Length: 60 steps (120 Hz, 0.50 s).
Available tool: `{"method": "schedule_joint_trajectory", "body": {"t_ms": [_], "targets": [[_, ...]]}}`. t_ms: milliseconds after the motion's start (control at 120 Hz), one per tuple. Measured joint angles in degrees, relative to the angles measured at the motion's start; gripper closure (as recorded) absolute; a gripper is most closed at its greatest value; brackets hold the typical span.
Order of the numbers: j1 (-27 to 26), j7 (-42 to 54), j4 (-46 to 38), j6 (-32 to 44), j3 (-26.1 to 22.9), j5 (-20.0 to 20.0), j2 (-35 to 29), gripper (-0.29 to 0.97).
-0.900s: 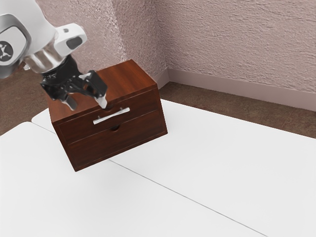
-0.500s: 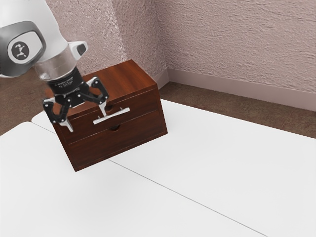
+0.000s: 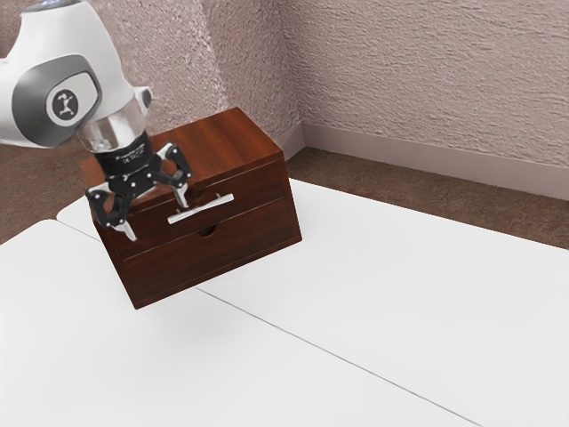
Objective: Pull the drawer handle with one arm to open the drawer
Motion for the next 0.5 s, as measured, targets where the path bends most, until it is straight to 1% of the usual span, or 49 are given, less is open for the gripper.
{"method": "schedule_joint_trajectory", "body": {"t_ms": [83,158,200,267,392,500], "targets": [[0.8,4.1,-0.1,1.1,-1.2,0.5,-0.1,0.00],[-2.6,7.2,-0.9,2.6,-2.2,0.8,-2.1,0.00],[-3.5,8.9,-1.1,3.2,-2.5,0.8,-2.4,0.00],[-3.0,12.7,-1.1,3.9,-2.7,0.8,-2.1,0.00],[-0.9,23.3,-1.0,5.0,-3.1,0.9,-1.0,0.00],[-1.1,33.0,-1.0,6.4,-3.7,1.0,-0.7,0.00]]}}
